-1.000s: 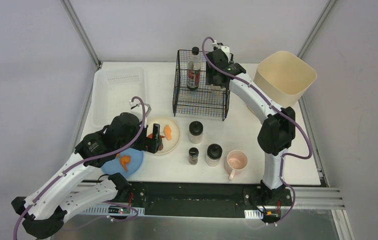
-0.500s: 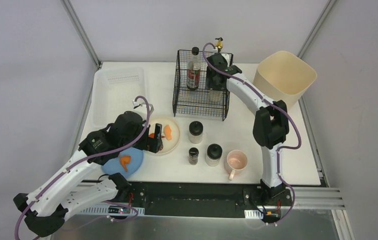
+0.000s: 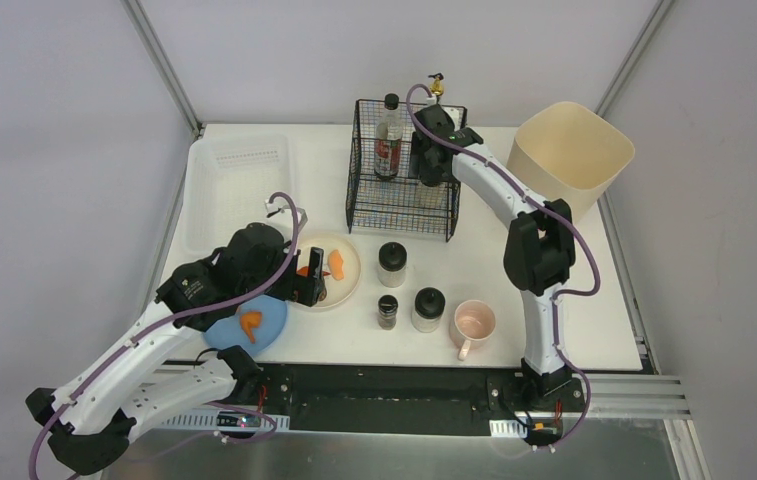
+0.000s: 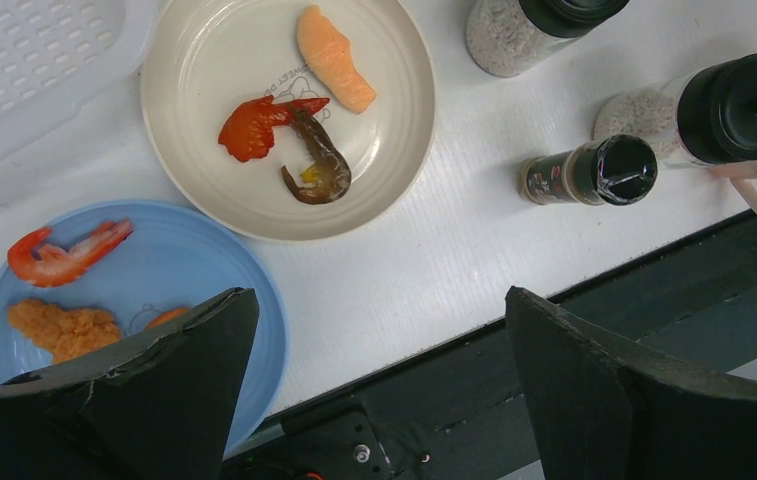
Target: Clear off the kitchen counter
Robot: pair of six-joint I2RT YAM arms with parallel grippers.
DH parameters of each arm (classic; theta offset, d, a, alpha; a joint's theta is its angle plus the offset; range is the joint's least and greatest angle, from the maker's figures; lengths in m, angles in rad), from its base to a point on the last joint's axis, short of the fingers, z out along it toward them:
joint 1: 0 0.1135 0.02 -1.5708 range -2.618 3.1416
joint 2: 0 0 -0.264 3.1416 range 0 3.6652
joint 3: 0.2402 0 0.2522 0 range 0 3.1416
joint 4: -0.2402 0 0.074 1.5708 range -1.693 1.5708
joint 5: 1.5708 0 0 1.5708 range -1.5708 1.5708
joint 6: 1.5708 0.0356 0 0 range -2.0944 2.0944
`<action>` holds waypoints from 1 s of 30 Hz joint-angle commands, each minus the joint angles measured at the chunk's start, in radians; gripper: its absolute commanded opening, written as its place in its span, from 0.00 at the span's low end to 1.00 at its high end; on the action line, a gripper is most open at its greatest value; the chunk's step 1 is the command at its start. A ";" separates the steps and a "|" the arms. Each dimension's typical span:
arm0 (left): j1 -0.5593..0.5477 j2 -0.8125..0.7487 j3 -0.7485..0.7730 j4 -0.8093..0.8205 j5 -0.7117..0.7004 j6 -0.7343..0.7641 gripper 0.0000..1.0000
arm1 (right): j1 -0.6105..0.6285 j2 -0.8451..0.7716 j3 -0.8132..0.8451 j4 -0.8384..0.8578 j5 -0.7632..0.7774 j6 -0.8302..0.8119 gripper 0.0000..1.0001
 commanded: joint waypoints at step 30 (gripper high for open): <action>0.001 -0.030 0.036 0.010 0.021 0.008 0.99 | 0.214 -0.570 -0.306 -0.073 0.058 0.044 0.85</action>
